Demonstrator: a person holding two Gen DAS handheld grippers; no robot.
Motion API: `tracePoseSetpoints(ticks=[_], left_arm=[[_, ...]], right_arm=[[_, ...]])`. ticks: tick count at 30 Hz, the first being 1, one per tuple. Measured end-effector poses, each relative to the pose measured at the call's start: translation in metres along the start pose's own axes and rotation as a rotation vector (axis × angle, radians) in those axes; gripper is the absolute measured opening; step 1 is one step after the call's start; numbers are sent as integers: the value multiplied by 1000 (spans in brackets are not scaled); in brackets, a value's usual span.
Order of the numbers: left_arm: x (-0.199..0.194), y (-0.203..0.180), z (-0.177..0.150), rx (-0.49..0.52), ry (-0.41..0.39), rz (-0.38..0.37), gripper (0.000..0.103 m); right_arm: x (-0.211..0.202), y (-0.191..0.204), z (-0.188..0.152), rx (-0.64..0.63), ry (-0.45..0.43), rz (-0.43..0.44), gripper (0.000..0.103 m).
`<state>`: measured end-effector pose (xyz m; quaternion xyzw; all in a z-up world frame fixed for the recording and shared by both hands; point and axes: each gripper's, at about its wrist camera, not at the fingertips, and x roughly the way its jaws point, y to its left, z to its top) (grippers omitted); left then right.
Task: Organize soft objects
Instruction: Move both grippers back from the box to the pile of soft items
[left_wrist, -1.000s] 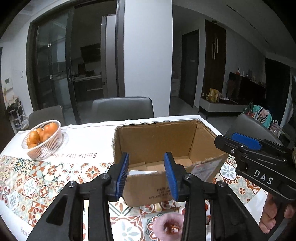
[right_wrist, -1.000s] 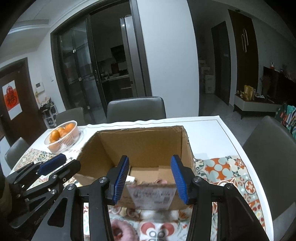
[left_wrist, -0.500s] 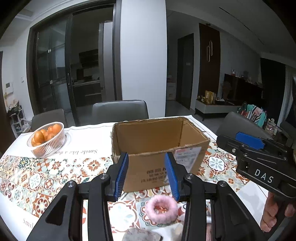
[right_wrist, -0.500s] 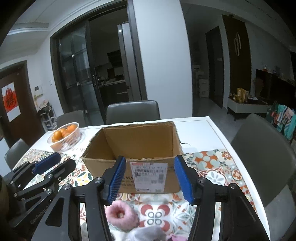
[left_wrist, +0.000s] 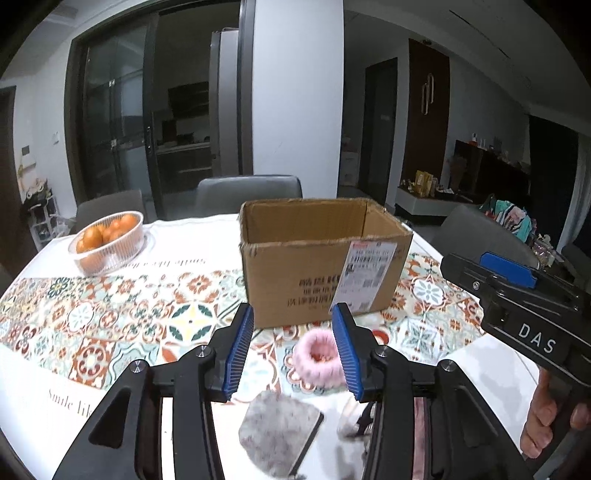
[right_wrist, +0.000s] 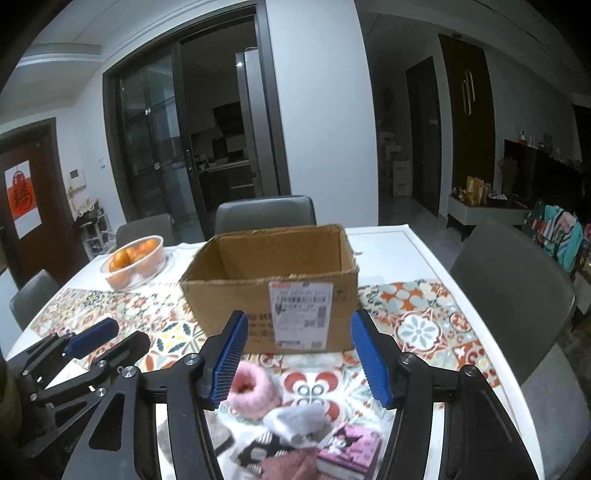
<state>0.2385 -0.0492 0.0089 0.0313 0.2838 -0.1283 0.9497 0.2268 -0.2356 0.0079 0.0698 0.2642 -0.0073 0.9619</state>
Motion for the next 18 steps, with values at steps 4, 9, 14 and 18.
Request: tracePoseSetpoints(ticks=[4, 9, 14, 18], left_arm=[[-7, 2, -14, -19, 18, 13, 45], [-13, 7, -35, -35, 38, 25, 47], [-10, 14, -54, -63, 92, 12, 48], [-4, 17, -67, -80, 128, 10, 51]], right_arm=[[0, 4, -14, -4, 29, 19, 60], [4, 8, -29, -18, 67, 37, 60], [11, 15, -43, -37, 107, 47, 60], [19, 18, -54, -49, 143, 48, 60]])
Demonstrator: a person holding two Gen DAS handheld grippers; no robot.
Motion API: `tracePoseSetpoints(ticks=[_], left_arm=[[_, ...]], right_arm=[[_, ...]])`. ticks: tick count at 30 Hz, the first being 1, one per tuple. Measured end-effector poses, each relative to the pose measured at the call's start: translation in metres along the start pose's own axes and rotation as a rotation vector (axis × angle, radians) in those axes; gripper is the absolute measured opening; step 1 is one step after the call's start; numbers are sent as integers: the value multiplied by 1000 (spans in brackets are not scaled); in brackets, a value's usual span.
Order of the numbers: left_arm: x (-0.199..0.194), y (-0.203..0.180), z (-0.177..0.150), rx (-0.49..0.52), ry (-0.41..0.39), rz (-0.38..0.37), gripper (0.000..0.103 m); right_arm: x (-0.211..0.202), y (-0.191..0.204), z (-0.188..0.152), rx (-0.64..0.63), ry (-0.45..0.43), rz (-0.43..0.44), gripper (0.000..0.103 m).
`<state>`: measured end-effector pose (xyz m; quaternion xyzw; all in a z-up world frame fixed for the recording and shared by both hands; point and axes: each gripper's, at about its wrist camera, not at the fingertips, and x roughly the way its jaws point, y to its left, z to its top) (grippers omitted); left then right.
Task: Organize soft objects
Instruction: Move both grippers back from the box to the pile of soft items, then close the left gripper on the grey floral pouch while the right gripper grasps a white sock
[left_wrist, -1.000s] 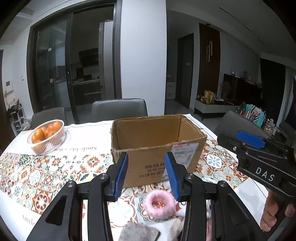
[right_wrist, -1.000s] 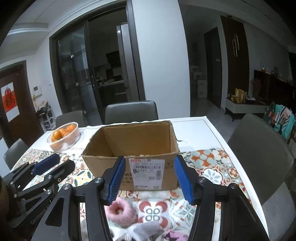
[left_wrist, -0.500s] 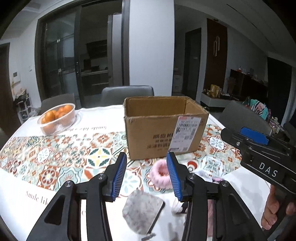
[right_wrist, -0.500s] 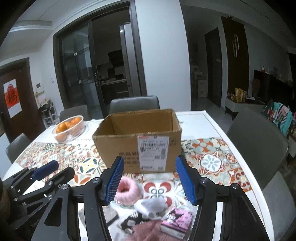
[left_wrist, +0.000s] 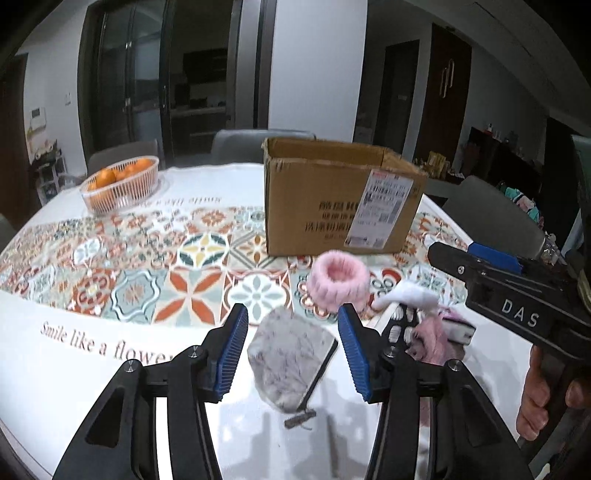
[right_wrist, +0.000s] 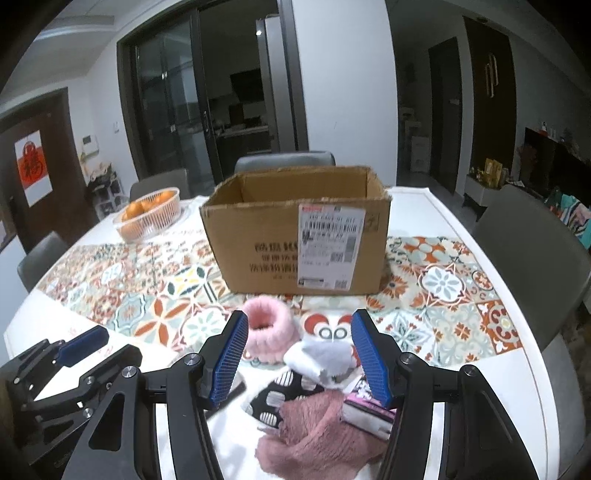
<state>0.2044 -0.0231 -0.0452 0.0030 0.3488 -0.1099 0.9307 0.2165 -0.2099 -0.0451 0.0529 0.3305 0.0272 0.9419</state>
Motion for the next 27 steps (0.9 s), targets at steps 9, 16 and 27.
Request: tracePoseSetpoints(ticks=[9, 16, 27], left_arm=[[30, 11, -12, -38, 79, 2, 53], [57, 16, -17, -57, 134, 8, 53], [88, 29, -30, -133, 227, -19, 52]], right_arm=[[26, 1, -11, 2, 72, -12, 60], [50, -3, -14, 12, 124, -29, 60], [76, -1, -20, -5, 187, -57, 59]])
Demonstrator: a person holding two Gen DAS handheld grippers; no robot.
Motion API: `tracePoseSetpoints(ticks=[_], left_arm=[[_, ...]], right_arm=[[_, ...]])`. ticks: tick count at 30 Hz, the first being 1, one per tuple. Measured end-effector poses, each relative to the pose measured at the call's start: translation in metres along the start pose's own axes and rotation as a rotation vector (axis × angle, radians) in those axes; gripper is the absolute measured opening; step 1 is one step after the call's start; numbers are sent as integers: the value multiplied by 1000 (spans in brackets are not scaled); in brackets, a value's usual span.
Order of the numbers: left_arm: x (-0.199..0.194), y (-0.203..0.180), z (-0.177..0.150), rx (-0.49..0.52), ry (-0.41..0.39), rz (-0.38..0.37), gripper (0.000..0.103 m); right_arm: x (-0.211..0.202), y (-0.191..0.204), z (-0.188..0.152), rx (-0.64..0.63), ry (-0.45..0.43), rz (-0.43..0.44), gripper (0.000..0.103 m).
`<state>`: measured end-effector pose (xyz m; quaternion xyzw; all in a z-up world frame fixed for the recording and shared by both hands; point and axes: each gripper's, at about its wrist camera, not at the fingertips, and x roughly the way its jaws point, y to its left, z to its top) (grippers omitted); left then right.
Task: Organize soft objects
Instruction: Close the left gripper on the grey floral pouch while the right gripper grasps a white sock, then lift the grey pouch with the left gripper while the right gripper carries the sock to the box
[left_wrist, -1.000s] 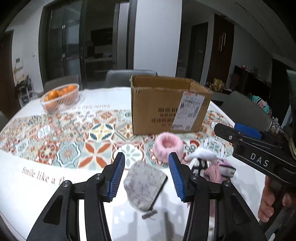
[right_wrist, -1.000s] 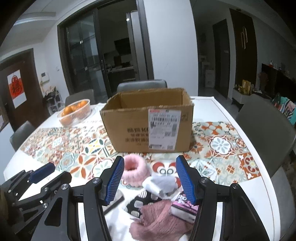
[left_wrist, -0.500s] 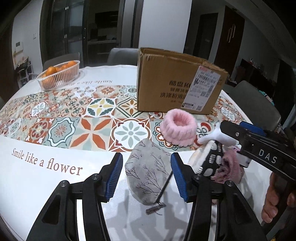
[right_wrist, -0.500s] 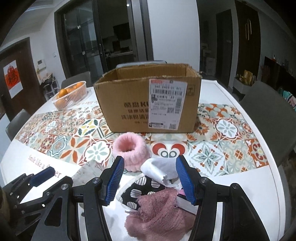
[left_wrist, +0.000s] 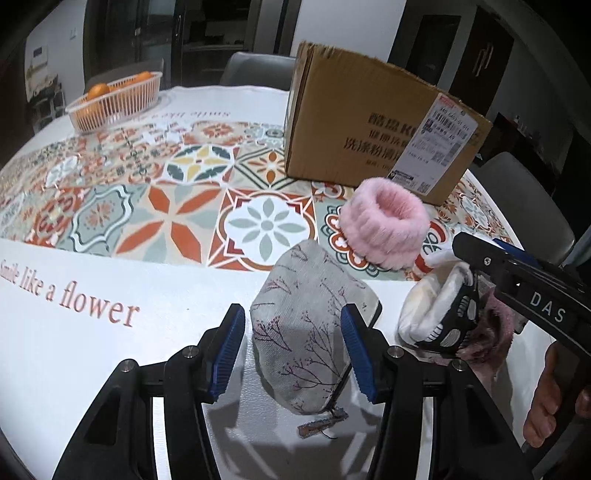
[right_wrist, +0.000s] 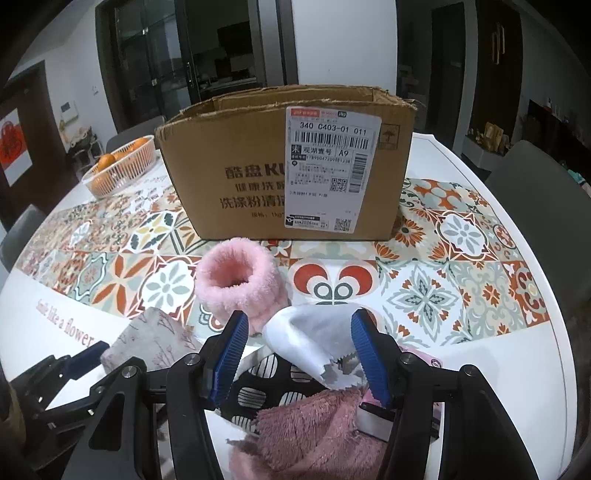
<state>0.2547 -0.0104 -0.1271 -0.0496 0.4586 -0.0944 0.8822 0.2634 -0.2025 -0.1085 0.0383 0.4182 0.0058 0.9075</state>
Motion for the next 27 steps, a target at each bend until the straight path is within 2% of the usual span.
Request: tracePoseSetpoints(ticks=[4, 6, 11, 14, 19, 27], left_arm=[[9, 2, -2, -17, 27, -16, 48], [12, 1, -2, -22, 37, -23, 39], [11, -1, -3, -24, 27, -24, 23], [7, -2, -2, -20, 11, -24, 17], [-8, -8, 1, 12, -46, 0, 16], [-30, -19, 10, 38, -116, -1, 16]], right_arm=[[4, -1, 0, -1, 9, -14, 57], [5, -1, -1, -6, 14, -16, 50], [5, -2, -2, -4, 20, -7, 35], [3, -1, -2, -11, 11, -8, 28], [-4, -4, -2, -2, -10, -4, 15], [-17, -14, -1, 39, -44, 11, 11]])
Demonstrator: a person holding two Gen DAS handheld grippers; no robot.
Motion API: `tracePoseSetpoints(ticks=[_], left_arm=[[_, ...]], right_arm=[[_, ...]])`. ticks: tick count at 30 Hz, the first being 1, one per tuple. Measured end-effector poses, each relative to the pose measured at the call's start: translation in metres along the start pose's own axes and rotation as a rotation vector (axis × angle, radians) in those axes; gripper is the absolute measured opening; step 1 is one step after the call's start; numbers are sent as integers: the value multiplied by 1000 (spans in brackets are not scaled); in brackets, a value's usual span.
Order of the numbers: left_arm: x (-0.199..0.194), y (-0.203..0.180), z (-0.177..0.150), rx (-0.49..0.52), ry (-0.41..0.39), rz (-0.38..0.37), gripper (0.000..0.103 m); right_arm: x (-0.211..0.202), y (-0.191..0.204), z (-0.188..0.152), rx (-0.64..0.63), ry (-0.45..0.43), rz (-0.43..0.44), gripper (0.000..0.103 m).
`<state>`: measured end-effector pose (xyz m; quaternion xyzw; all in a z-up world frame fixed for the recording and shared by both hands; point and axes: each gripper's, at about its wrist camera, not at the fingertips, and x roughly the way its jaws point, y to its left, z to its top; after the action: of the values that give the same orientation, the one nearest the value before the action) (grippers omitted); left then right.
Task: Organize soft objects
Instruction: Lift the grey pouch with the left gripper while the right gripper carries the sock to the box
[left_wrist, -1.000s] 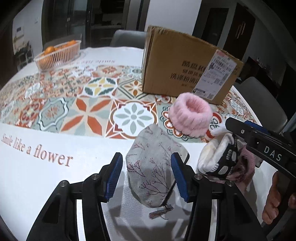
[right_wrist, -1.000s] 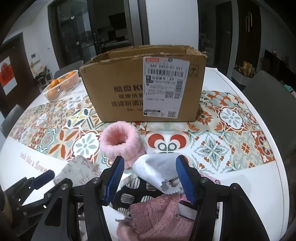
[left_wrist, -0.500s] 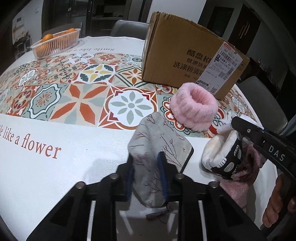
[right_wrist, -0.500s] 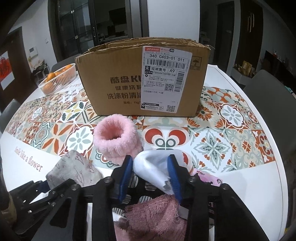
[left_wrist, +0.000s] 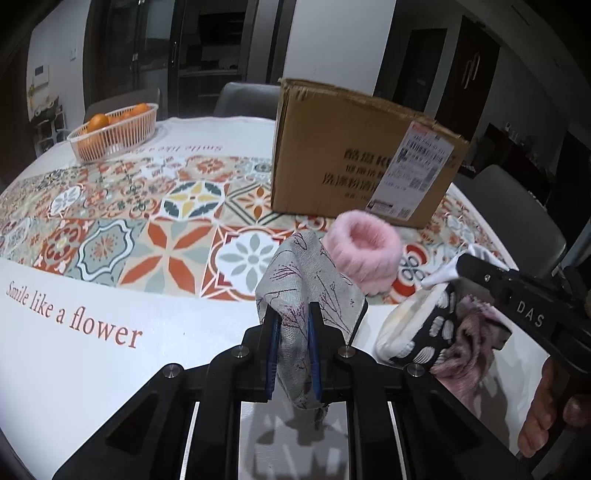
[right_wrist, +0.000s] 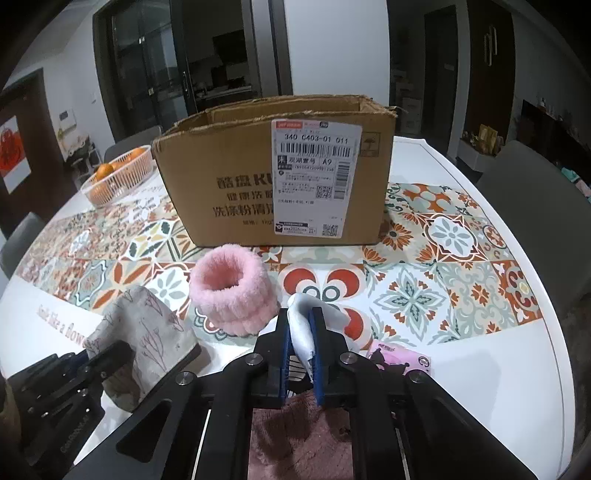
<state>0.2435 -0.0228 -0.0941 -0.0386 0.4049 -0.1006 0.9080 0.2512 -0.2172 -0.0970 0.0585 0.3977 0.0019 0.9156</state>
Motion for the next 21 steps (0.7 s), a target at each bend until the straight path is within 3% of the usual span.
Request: tracePoseSetpoints(ticks=[21], left_arm=[[-52, -27, 37, 76, -187, -33, 16]], right_arm=[[-60, -8, 20, 50, -177, 41, 10]])
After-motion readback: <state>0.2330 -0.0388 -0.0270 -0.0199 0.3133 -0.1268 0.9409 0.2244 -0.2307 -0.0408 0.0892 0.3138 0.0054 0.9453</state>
